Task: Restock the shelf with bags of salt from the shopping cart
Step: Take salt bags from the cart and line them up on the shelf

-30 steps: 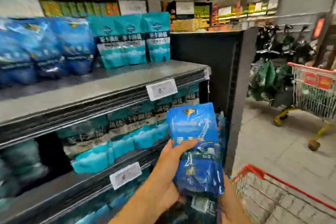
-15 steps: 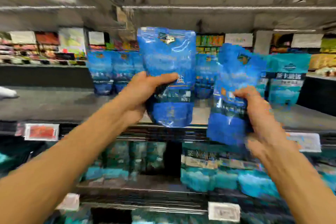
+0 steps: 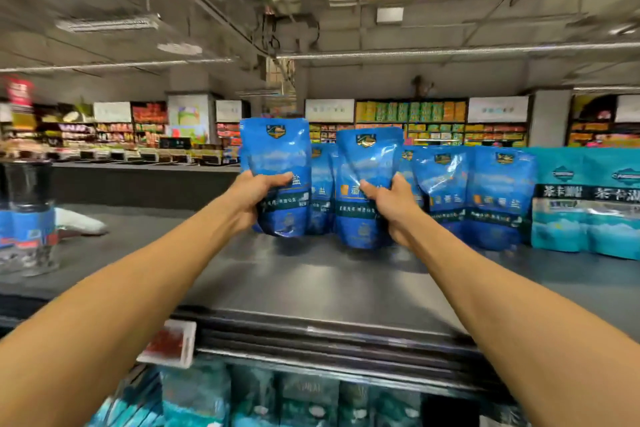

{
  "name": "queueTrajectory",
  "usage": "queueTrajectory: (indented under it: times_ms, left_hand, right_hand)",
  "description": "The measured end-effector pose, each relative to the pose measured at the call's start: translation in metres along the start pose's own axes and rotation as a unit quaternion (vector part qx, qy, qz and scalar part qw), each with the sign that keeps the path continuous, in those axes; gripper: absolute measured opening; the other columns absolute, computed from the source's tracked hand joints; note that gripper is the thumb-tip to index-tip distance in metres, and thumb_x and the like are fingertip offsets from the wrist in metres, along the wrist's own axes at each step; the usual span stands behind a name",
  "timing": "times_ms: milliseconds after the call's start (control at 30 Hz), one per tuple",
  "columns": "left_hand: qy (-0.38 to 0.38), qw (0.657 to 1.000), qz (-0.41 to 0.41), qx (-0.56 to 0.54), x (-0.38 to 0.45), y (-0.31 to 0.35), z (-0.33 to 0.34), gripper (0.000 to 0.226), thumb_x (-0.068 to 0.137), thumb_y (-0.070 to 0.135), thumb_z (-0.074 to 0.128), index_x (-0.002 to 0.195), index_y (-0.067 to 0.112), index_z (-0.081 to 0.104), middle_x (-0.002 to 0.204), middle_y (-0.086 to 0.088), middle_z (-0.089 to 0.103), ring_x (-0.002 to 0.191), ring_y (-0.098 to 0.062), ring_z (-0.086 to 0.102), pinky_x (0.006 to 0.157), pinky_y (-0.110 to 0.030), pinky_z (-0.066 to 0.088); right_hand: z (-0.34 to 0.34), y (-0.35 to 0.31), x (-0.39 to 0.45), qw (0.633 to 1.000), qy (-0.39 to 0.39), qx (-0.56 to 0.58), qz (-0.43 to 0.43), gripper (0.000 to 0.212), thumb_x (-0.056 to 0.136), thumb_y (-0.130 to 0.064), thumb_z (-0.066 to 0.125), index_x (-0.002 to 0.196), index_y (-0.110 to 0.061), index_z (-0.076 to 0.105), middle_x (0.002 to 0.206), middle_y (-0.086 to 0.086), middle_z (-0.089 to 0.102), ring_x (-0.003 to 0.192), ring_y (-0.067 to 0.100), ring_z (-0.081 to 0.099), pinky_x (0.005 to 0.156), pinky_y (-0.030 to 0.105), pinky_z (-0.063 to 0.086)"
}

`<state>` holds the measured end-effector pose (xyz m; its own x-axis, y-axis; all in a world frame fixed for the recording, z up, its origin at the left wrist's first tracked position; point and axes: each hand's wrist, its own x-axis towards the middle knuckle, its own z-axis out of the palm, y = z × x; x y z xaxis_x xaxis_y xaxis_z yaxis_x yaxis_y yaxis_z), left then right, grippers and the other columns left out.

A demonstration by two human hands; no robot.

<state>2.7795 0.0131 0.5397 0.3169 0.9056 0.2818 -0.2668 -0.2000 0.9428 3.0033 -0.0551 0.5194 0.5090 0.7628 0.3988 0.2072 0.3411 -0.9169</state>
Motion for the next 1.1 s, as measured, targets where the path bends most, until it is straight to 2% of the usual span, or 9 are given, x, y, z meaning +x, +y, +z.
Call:
queueTrajectory:
  times_ms: [200, 300, 367, 467, 533, 700, 833, 967, 1100]
  left_hand:
    - [-0.028, 0.998, -0.018, 0.045, 0.045, -0.034, -0.023, 0.030, 0.083, 0.006, 0.072, 0.113, 0.010, 0.069, 0.109, -0.009, 0.074, 0.096, -0.024, 0.071, 0.085, -0.041, 0.057]
    - [-0.025, 0.997, -0.027, 0.060, 0.058, -0.042, -0.054, 0.037, 0.085, 0.005, 0.071, 0.121, 0.008, 0.065, 0.121, -0.011, 0.069, 0.109, -0.027, 0.067, 0.094, -0.040, 0.053]
    - [-0.033, 0.990, -0.032, 0.134, 0.059, -0.040, -0.077, 0.042, 0.082, 0.014, 0.075, 0.123, 0.013, 0.065, 0.122, -0.005, 0.069, 0.104, -0.020, 0.066, 0.084, -0.033, 0.052]
    - [-0.014, 0.936, -0.060, 0.347, 0.056, -0.032, -0.095, 0.047, 0.069, 0.036, 0.086, 0.111, 0.031, 0.066, 0.102, 0.015, 0.067, 0.098, -0.015, 0.059, 0.081, -0.035, 0.041]
    - [0.006, 0.920, -0.086, 0.383, 0.058, -0.029, -0.096, 0.050, 0.062, 0.043, 0.089, 0.104, 0.032, 0.064, 0.097, 0.011, 0.065, 0.089, -0.016, 0.058, 0.076, -0.037, 0.042]
    - [-0.002, 0.931, -0.075, 0.356, 0.071, -0.033, -0.097, 0.038, 0.066, 0.030, 0.090, 0.097, 0.018, 0.072, 0.090, -0.004, 0.077, 0.061, -0.013, 0.069, 0.054, -0.029, 0.055]
    - [-0.010, 0.940, -0.054, 0.337, 0.074, -0.038, -0.096, 0.035, 0.071, 0.022, 0.087, 0.100, 0.013, 0.071, 0.094, -0.008, 0.075, 0.079, -0.024, 0.070, 0.059, -0.033, 0.059]
    - [-0.025, 0.941, -0.042, 0.336, 0.067, -0.039, -0.089, 0.035, 0.077, 0.020, 0.083, 0.108, 0.014, 0.068, 0.104, -0.008, 0.072, 0.094, -0.027, 0.066, 0.075, -0.044, 0.061]
    - [-0.033, 0.925, -0.057, 0.375, 0.058, -0.038, -0.088, 0.045, 0.073, 0.021, 0.086, 0.112, 0.011, 0.065, 0.106, -0.012, 0.072, 0.082, -0.022, 0.061, 0.069, -0.036, 0.057]
  right_hand:
    - [0.039, 0.033, 0.023, 0.998, -0.053, 0.004, 0.031, 0.061, 0.085, -0.019, 0.076, 0.137, -0.007, 0.046, 0.135, 0.008, 0.059, 0.124, 0.025, 0.058, 0.099, 0.044, 0.052]
    - [0.038, 0.034, 0.019, 0.991, -0.096, -0.092, 0.020, 0.037, 0.080, -0.021, 0.082, 0.105, -0.018, 0.055, 0.103, -0.012, 0.067, 0.083, -0.005, 0.068, 0.057, 0.010, 0.051]
    - [0.035, 0.029, 0.014, 0.963, -0.128, -0.234, 0.035, 0.043, 0.072, -0.031, 0.088, 0.097, -0.016, 0.057, 0.093, -0.001, 0.069, 0.067, 0.008, 0.064, 0.053, 0.019, 0.049]
    - [0.039, 0.022, 0.010, 0.915, -0.144, -0.374, 0.051, 0.062, 0.065, -0.044, 0.089, 0.105, -0.004, 0.065, 0.099, 0.012, 0.073, 0.092, 0.026, 0.067, 0.083, 0.038, 0.057]
    - [0.049, 0.019, 0.010, 0.912, -0.129, -0.385, 0.058, 0.068, 0.063, -0.046, 0.089, 0.107, -0.002, 0.062, 0.107, 0.014, 0.070, 0.106, 0.029, 0.063, 0.094, 0.042, 0.053]
    - [0.079, 0.020, 0.013, 0.908, -0.073, -0.411, 0.039, 0.058, 0.065, -0.045, 0.088, 0.078, -0.009, 0.046, 0.096, 0.012, 0.063, 0.088, 0.025, 0.062, 0.078, 0.038, 0.054]
    - [0.091, 0.027, 0.018, 0.917, -0.075, -0.391, 0.035, 0.056, 0.069, -0.042, 0.087, 0.080, -0.007, 0.045, 0.103, 0.017, 0.066, 0.101, 0.030, 0.064, 0.083, 0.041, 0.056]
    - [0.091, 0.026, 0.015, 0.917, -0.077, -0.388, 0.043, 0.055, 0.071, -0.043, 0.085, 0.071, -0.010, 0.041, 0.082, 0.011, 0.058, 0.077, 0.023, 0.058, 0.061, 0.035, 0.049]
    - [0.087, 0.019, 0.004, 0.905, -0.112, -0.407, 0.058, 0.058, 0.073, -0.048, 0.082, 0.067, -0.017, 0.034, 0.070, 0.000, 0.044, 0.079, 0.023, 0.047, 0.059, 0.029, 0.037]
